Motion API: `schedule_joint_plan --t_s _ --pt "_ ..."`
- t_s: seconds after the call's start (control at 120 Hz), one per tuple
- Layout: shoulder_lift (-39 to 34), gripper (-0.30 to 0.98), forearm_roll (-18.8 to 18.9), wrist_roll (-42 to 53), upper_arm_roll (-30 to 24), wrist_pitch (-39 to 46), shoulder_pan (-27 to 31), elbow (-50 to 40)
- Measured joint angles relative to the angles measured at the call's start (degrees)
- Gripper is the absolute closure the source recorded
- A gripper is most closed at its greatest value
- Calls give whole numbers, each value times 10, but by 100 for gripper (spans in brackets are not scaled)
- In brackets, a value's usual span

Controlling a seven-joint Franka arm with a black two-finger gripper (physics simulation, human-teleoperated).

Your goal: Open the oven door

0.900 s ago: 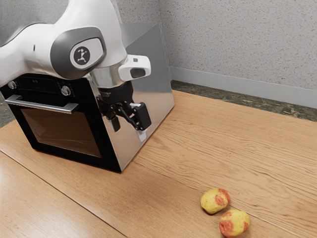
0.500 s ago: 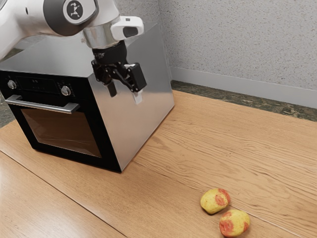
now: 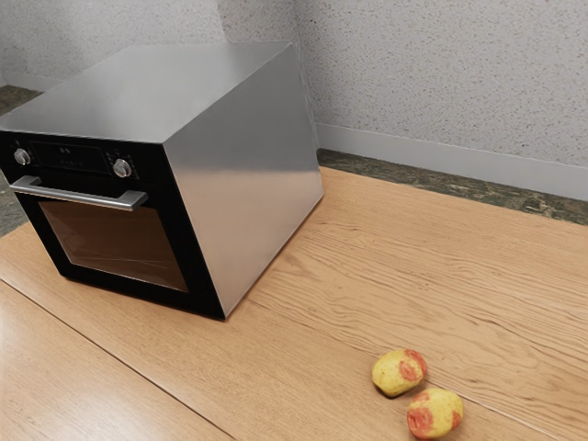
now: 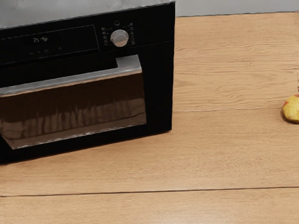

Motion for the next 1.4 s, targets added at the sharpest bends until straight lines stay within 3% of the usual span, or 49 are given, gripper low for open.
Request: schedule_joint_plan --t_s 0.15,0.275,0.408,0.55,0.617,0.733,0.908,1.158,1.4 --pt "-14 0 28 181 124 62 -120 -18" --pt "-23 0 100 313 239 99 -281 6" --pt "-38 0 202 437 267 128 -365 12" --pt "-27 0 247 542 301 153 -397 12" --pt "-59 0 276 581 303 149 -434 20" --pt "-140 0 376 629 282 119 -541 25" --pt "-138 0 469 680 294 80 -563 35" --pt "-76 0 520 725 342 30 -646 101" --pt "-83 0 540 759 365 -12 -694 115"
